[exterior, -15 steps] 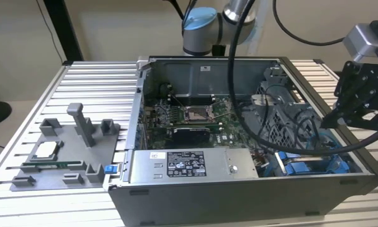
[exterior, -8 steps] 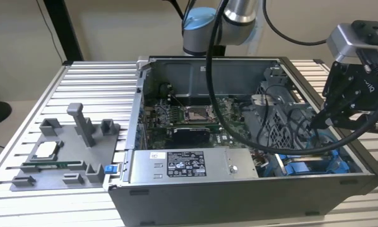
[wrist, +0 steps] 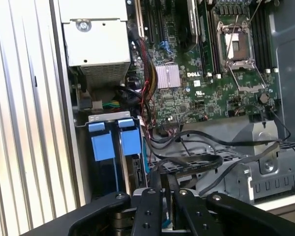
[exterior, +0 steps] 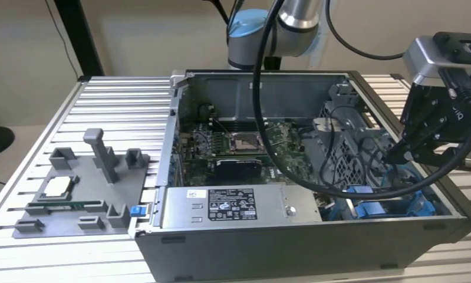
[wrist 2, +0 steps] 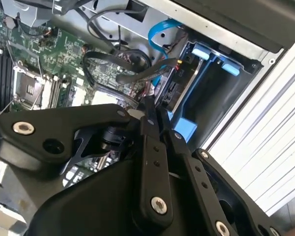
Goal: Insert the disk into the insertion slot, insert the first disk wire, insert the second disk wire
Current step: 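Insert the second disk wire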
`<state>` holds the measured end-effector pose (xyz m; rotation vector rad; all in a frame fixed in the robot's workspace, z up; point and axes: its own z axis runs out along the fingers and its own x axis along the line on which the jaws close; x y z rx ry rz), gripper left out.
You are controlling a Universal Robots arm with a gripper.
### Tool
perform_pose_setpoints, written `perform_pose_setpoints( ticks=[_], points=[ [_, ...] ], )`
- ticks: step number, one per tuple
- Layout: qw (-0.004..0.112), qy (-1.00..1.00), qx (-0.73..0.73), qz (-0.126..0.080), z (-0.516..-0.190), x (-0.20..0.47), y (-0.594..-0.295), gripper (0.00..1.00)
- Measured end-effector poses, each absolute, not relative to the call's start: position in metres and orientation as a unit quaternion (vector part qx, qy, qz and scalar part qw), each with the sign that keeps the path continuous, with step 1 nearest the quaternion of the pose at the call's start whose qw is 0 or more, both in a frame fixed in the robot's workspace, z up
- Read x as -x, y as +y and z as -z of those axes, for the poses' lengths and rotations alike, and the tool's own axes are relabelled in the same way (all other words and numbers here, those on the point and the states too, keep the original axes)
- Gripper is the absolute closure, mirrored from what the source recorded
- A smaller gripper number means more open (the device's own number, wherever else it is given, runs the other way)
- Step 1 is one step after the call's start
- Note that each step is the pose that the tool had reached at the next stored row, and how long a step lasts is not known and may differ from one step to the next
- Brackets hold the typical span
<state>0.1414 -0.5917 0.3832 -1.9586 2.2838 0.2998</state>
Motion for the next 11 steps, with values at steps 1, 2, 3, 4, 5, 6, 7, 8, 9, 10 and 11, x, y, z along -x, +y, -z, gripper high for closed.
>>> perform_pose_setpoints(
  ticks=[1,2,3,4,5,6,7,8,9,10,11],
  points=[
    [0.061,0.754,0.647,-0.097,-0.3824,-0.1414,-0.5919,1.0],
    [0.063,0.754,0.647,-0.096,-0.3816,-0.1414,-0.592,1.0],
    [0.065,0.753,0.648,-0.094,-0.3809,-0.1414,-0.5921,1.0],
    [0.068,0.753,0.648,-0.092,-0.3802,-0.1414,-0.5922,1.0],
    [0.07,0.753,0.648,-0.09,-0.3795,-0.1414,-0.5923,1.0],
    [0.072,0.753,0.649,-0.088,-0.3788,-0.1414,-0.5924,1.0],
    [0.074,0.752,0.649,-0.086,-0.378,-0.1414,-0.5925,1.0],
    [0.076,0.752,0.649,-0.084,-0.3771,-0.1414,-0.5927,1.0],
    [0.078,0.752,0.649,-0.083,-0.3762,-0.1414,-0.5928,1.0],
    [0.08,0.752,0.649,-0.081,-0.3752,-0.1414,-0.5929,1.0],
    [0.081,0.752,0.65,-0.08,-0.3741,-0.1414,-0.5931,1.0]
  ],
)
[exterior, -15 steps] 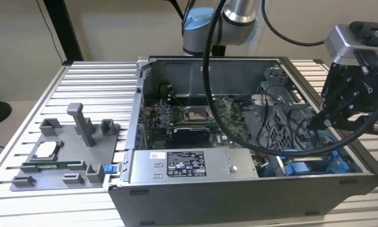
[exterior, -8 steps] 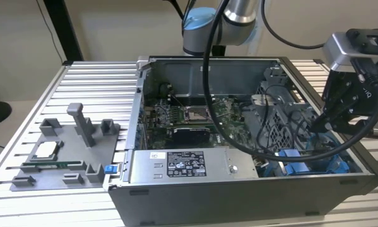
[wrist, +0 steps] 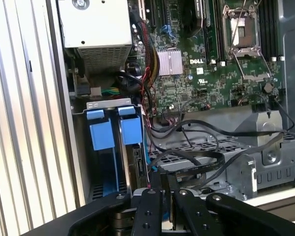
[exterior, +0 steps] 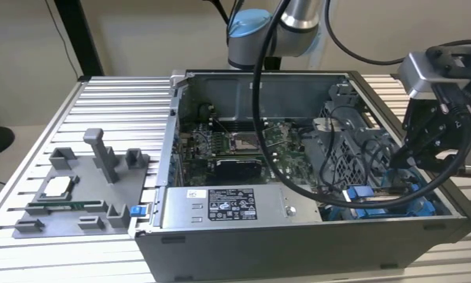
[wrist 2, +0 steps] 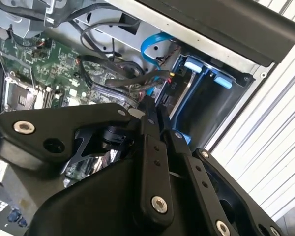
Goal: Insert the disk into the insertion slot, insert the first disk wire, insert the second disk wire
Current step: 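Insert the second disk wire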
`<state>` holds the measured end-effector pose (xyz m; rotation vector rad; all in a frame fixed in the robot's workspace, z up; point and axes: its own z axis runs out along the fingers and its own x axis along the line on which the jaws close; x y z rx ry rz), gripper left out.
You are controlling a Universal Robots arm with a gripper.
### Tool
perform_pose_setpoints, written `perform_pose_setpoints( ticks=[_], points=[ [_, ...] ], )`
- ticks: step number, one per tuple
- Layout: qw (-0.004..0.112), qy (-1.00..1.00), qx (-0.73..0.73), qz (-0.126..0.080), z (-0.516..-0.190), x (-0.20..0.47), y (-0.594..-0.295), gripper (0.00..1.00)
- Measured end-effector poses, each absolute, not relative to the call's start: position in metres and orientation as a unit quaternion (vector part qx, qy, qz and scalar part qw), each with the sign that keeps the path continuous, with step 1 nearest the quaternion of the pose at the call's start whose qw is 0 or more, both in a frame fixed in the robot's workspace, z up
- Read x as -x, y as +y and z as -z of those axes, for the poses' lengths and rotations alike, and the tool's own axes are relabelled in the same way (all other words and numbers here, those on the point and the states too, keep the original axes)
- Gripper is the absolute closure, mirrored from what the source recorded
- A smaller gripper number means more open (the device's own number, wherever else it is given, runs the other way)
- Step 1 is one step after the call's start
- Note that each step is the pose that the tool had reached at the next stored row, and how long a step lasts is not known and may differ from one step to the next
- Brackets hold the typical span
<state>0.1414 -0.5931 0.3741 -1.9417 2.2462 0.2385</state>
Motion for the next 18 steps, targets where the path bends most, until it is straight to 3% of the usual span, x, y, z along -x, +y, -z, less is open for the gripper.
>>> perform_pose_setpoints(
  ticks=[18],
  points=[
    [0.083,0.751,0.65,-0.079,-0.371,-0.125,-0.617,1.0]
  ],
)
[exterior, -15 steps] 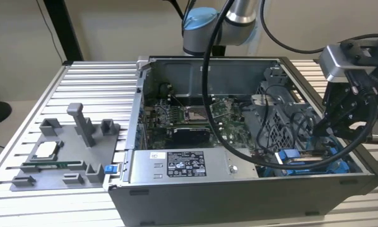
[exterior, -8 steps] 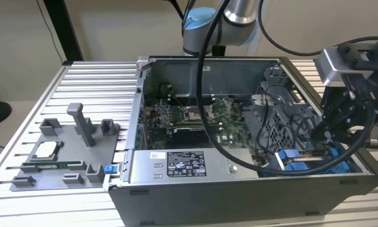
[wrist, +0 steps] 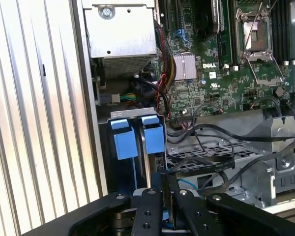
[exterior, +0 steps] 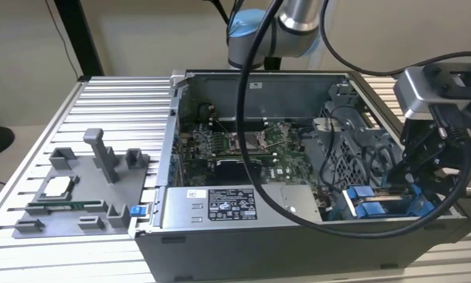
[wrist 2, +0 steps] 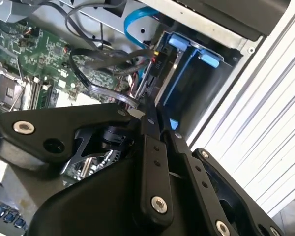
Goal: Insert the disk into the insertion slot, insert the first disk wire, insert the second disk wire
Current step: 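Insert the second disk wire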
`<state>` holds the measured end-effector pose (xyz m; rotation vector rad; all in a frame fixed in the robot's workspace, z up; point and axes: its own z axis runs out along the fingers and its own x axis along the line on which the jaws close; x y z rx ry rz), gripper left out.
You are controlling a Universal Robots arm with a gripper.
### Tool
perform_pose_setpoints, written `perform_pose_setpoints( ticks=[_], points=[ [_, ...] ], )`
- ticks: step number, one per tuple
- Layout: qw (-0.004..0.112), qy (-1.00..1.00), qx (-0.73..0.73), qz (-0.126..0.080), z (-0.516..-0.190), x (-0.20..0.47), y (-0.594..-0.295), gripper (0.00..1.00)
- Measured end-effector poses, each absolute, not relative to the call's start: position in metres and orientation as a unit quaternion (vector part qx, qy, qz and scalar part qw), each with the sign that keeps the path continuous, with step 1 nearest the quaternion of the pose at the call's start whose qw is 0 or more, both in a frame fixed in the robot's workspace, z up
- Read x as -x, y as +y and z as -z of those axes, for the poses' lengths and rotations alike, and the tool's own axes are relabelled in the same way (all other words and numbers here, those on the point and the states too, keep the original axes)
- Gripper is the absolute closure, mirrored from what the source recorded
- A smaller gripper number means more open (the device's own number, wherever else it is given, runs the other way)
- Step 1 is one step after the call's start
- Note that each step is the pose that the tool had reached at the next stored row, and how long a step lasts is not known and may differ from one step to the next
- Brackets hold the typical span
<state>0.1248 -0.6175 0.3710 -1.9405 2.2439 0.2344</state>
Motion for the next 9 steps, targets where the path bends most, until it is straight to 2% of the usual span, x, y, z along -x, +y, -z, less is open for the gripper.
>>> perform_pose_setpoints(
  ticks=[9],
  points=[
    [0.083,0.751,0.65,-0.078,-0.3709,-0.1187,-0.6267,1.0]
  ],
)
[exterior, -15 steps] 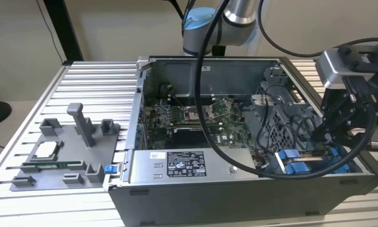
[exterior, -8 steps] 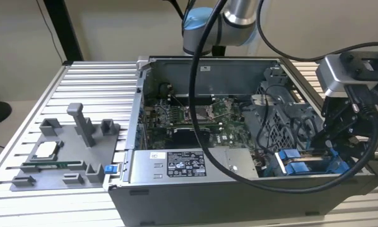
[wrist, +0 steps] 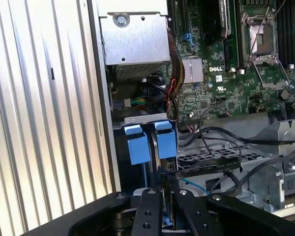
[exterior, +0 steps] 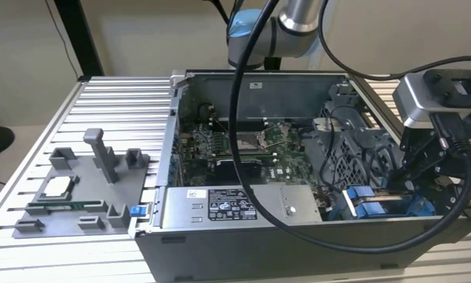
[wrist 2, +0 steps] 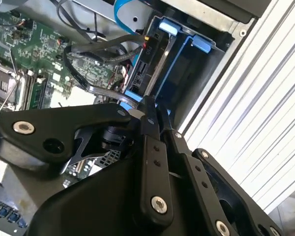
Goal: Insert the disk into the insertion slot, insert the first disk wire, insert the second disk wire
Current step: 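Insert the second disk wire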
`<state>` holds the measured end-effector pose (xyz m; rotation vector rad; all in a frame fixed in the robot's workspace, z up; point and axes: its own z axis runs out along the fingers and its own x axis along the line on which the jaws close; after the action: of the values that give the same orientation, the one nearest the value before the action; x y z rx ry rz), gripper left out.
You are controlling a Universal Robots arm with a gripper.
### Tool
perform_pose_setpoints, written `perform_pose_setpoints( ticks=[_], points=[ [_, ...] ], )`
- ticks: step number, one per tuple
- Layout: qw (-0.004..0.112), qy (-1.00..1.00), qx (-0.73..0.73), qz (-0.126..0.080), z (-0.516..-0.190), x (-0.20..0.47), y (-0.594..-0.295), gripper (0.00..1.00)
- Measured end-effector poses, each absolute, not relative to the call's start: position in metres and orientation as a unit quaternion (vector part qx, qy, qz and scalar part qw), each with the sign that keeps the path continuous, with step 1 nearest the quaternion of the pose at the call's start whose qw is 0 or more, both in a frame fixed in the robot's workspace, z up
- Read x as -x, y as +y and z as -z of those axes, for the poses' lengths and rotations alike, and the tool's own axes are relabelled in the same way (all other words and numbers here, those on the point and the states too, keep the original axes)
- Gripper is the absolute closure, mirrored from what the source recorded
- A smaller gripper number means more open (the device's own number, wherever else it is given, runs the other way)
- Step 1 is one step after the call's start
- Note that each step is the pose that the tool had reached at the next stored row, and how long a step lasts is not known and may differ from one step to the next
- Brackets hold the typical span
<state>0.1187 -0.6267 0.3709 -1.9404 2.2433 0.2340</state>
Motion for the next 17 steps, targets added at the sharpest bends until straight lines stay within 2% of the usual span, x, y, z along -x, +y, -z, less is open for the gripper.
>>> perform_pose_setpoints(
  ticks=[17],
  points=[
    [0.087,0.751,0.65,-0.075,-0.3634,-0.1185,-0.6261,1.0]
  ],
)
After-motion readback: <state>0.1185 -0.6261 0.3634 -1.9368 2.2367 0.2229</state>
